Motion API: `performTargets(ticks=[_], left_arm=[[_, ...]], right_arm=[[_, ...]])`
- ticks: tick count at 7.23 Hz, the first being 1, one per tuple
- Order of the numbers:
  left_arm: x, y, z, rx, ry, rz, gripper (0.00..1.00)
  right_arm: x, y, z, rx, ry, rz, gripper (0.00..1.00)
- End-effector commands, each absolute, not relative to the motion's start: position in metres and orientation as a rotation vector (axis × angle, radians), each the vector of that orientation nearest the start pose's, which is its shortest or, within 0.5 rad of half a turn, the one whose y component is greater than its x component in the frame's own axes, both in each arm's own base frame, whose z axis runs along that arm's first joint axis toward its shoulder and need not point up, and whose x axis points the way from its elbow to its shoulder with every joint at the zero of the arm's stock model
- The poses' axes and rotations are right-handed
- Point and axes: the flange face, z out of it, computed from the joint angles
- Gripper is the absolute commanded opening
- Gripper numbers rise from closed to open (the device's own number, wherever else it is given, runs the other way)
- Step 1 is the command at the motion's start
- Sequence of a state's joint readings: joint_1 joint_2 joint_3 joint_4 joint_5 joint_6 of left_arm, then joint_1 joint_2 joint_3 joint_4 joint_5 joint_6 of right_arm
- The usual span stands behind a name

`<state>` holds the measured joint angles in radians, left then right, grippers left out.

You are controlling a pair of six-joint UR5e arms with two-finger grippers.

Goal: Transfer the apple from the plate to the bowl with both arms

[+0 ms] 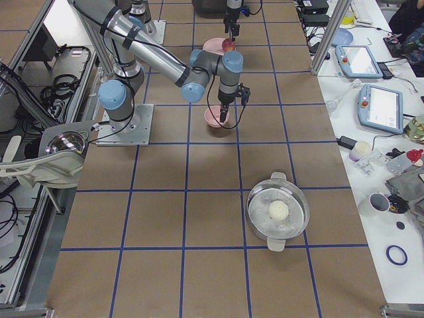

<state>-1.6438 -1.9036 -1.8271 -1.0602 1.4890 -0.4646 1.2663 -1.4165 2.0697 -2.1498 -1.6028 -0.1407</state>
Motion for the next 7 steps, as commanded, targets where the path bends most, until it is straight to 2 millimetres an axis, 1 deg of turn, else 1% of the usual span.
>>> performTargets(ticks=[1,2,3,4,5,6,7], left_arm=[[-0.184,-0.546,0.209,-0.623,3.119,0.21,1.0],[-0.186,-0.55,0.205,-0.618,3.126,0.183,1.0],[-0.184,-0.548,0.198,-0.592,3.102,0.191,0.94],[-0.184,-0.547,0.198,-0.561,3.061,0.165,0.51],[-0.184,-0.547,0.197,-0.563,3.06,0.168,0.23],[-0.185,-0.547,0.204,-0.554,3.067,0.147,0.11],[-0.187,-0.549,0.224,-0.506,3.092,0.084,0.01]], right_arm=[[-0.018,-0.477,0.212,0.226,3.138,0.19,0.63],[-0.022,-0.475,0.21,0.202,3.139,0.191,0.6],[-0.024,-0.474,0.209,0.201,3.138,0.196,0.55],[-0.024,-0.474,0.209,0.199,3.139,0.196,0.41],[-0.024,-0.474,0.209,0.199,3.137,0.196,0.24],[-0.024,-0.475,0.21,0.199,3.138,0.191,0.02],[-0.025,-0.476,0.211,0.197,3.139,0.187,0.0]])
